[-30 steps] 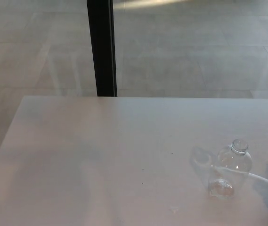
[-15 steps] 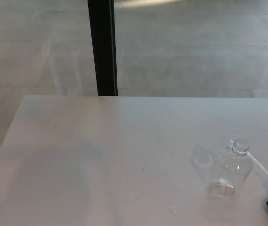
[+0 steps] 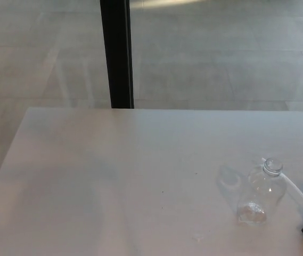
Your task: The robot uses its right hand to grab and lift the lid of the spray bottle kept in the middle of the desk and places the lid on the right side of the bottle
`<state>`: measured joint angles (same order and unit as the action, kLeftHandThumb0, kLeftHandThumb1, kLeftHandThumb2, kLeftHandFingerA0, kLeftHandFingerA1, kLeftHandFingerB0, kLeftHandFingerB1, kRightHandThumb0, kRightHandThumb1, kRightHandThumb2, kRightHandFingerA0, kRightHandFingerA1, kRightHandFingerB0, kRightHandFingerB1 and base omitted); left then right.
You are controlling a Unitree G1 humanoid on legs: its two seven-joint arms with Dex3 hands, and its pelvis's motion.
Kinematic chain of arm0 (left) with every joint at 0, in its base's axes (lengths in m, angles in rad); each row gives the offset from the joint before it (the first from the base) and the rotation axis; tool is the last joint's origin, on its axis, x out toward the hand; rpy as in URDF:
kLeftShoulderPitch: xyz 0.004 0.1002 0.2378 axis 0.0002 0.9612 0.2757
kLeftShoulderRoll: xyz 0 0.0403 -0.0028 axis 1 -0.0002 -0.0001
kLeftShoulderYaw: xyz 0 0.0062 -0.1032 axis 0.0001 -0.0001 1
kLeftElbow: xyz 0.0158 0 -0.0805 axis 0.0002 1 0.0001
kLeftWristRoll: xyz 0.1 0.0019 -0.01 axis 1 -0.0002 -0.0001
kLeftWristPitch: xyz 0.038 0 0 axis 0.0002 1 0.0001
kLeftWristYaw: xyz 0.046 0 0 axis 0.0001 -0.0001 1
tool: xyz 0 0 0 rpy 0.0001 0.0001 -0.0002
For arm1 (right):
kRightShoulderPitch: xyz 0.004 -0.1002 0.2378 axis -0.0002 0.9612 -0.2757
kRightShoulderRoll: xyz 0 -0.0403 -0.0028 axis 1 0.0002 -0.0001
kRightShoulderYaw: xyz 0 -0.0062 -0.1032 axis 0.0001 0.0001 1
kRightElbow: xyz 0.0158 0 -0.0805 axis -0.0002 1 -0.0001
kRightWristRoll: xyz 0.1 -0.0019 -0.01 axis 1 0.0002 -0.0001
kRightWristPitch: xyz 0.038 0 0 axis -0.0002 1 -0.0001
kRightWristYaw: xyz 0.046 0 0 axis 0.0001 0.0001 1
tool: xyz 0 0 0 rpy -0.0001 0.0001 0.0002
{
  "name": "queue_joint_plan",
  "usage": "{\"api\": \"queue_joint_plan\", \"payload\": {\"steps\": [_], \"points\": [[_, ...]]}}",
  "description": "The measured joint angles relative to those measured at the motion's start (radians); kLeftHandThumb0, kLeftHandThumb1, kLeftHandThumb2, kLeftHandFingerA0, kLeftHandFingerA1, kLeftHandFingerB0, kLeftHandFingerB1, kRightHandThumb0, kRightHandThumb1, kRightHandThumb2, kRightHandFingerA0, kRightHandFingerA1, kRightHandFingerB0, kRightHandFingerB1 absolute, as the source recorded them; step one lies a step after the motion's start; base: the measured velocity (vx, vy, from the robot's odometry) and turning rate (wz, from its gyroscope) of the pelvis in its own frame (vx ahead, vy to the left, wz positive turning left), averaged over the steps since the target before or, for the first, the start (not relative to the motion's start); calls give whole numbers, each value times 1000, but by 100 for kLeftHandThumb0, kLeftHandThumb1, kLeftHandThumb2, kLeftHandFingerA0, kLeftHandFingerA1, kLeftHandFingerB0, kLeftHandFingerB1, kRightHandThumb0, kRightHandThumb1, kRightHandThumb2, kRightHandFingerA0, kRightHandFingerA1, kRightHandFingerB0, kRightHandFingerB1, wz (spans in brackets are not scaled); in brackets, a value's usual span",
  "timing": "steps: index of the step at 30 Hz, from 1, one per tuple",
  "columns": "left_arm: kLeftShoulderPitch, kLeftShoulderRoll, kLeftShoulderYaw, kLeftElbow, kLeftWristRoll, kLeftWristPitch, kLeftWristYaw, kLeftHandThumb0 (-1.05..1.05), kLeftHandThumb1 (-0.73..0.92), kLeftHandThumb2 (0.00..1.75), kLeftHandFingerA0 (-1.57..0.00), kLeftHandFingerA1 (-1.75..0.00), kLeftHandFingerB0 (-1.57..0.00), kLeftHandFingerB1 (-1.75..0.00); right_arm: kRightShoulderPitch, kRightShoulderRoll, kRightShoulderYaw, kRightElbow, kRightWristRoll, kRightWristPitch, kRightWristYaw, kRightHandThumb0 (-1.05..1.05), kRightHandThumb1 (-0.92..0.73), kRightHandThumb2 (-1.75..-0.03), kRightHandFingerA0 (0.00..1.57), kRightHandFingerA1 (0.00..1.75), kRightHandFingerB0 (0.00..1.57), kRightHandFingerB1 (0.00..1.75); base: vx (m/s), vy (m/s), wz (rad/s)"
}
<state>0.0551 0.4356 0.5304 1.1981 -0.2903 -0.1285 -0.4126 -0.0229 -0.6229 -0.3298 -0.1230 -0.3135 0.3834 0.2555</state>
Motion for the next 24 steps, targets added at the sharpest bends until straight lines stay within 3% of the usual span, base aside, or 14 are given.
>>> {"api": "queue_joint_plan", "payload": {"steps": [10, 24], "points": [[-10, 0, -10, 8, 1, 0, 0, -105, 49, 75, -66, -115, -45, -104, 24, 0, -170, -35, 142, 30, 88, -101, -65, -100, 0, 29, 8, 6, 0, 0, 0], [-10, 3, -12, 13, 0, 0, 1, -105, 49, 75, -66, -115, -45, -104, 44, 0, -182, -45, 222, 51, 121, -101, -65, -100, 0, 29, 8, 6, 0, 0, 0]]}}
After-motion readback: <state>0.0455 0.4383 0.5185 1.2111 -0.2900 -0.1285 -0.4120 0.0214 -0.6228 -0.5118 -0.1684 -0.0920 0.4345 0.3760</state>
